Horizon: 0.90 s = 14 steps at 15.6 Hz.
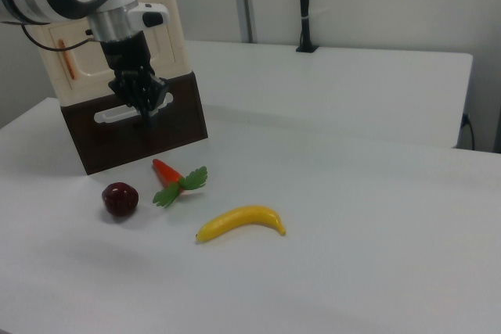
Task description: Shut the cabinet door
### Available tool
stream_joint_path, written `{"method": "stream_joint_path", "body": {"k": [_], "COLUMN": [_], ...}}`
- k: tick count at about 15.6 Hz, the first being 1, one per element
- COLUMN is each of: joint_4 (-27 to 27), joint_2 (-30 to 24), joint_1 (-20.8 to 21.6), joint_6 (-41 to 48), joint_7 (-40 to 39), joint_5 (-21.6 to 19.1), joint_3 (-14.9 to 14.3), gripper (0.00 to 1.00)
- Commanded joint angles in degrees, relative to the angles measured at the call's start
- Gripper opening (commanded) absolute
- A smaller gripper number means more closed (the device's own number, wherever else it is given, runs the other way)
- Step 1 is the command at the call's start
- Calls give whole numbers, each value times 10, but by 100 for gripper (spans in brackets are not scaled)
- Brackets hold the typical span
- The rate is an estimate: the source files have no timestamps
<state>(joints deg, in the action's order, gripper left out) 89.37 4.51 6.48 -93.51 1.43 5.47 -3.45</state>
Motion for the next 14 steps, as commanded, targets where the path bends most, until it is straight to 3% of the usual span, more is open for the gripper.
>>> {"method": "stream_joint_path", "body": {"k": [1, 4, 14], "joint_4": [24, 24, 19], "joint_2": [-31, -38, -38], "joint_1": [-6, -17, -27], "joint_6": [24, 25, 28], "joint_7": [-5, -10, -3], "joint_5": [6, 6, 7], "joint_3": [-1, -1, -2], "gripper": [57, 100, 100]}}
